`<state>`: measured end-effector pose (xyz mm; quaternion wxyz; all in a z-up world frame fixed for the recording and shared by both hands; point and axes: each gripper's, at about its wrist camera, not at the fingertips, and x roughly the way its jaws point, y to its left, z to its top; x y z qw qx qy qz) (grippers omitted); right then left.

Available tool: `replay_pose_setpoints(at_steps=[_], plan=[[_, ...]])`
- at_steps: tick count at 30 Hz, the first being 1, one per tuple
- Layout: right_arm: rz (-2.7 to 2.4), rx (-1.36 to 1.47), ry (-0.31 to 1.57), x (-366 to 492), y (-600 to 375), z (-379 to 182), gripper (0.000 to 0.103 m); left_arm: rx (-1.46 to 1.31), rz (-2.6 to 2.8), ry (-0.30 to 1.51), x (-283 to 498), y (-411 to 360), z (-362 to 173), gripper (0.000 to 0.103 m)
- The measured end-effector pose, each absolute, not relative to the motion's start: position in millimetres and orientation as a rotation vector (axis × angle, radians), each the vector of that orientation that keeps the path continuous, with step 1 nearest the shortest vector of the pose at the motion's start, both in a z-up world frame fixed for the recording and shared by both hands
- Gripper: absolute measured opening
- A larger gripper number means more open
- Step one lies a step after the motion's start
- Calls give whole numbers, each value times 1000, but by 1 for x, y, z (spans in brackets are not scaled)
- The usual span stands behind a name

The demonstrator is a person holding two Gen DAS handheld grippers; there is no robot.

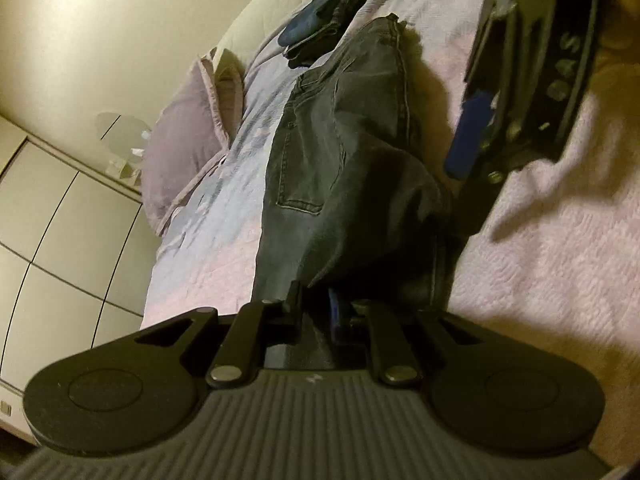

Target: Fold clothes

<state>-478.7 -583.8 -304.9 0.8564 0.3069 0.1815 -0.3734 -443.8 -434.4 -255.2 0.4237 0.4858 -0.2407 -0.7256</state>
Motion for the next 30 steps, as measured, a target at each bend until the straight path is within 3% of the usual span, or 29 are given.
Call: replay_pose_setpoints(at_steps=[7,11,14,23,30], plan=[[-879,637,382,-462,-588,-302,55,1190,-1841,-566,-435,-437,-249,13],[-910,698,334,-474,-584,-300,26,1174,-1868,-577,-429,-432,-249,18],[-890,726,293,-486,-574,-284,18,1154,-1918,-594,-426,-420,-247,21],[-816,870,226,-506,-578,-261,12,1139,-1888,-645,-409,-370,-256,21],[-786,921,203,-515,-586,-257,9,1148,-1796,-560,-379,-343,-267,24]])
